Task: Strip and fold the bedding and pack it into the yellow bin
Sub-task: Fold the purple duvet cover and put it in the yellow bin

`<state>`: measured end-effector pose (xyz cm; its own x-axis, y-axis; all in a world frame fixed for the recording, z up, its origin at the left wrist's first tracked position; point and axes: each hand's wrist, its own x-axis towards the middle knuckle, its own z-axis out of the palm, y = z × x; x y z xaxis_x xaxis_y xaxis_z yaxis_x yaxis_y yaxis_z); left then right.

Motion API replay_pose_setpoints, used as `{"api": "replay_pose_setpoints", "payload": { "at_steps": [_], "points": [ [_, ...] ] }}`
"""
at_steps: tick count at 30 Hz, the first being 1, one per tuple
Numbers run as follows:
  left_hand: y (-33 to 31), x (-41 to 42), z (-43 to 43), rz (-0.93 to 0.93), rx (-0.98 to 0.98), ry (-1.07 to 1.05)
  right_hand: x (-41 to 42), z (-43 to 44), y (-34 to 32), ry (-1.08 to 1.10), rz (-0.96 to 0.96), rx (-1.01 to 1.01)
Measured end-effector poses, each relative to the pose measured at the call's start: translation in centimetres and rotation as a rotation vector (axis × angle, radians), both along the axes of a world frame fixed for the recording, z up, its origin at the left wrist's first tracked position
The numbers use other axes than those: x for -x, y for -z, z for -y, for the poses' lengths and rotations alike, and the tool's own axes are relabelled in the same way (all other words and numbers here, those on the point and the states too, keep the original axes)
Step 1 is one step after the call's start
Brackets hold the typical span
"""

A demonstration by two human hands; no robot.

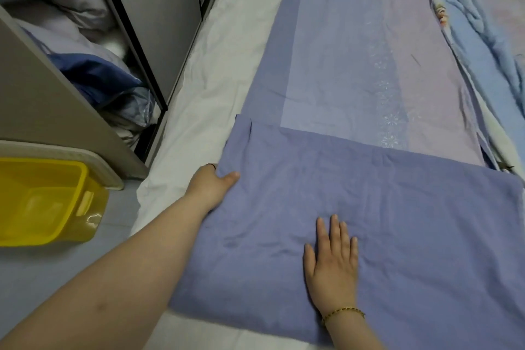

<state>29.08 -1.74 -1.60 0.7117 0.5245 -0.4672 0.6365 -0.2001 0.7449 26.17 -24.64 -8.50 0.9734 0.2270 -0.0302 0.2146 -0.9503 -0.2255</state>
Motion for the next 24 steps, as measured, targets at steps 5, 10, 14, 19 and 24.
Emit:
{"api": "replay_pose_setpoints", "payload": {
  "at_steps": [5,10,14,19,24],
  "points": [
    [1.2,0.0,0.2,-0.014,-0.302,0.022,-0.3,-0.1,1.2,0.001,0.083,0.028],
    [1.2,0.7,0.5,0.040,-0.309,0.043,-0.3,0.3,0.8,0.009,0.086,0.049],
    [-0.2,-2.5,-0.3,0.114,-0.197,-0.050,0.3,1.0,1.1,-0.025,0.167,0.019],
    [-0.5,-8.6,-1.3,0.018,-0.192,-0.069,-0.1,1.4,3.1,-0.071,0.285,-0.010],
    [0.9,-10.4,-2.2,0.093,-0.206,-0.275,-0.1,1.6,4.1,-0.077,0.325,-0.048]
  ]
}}
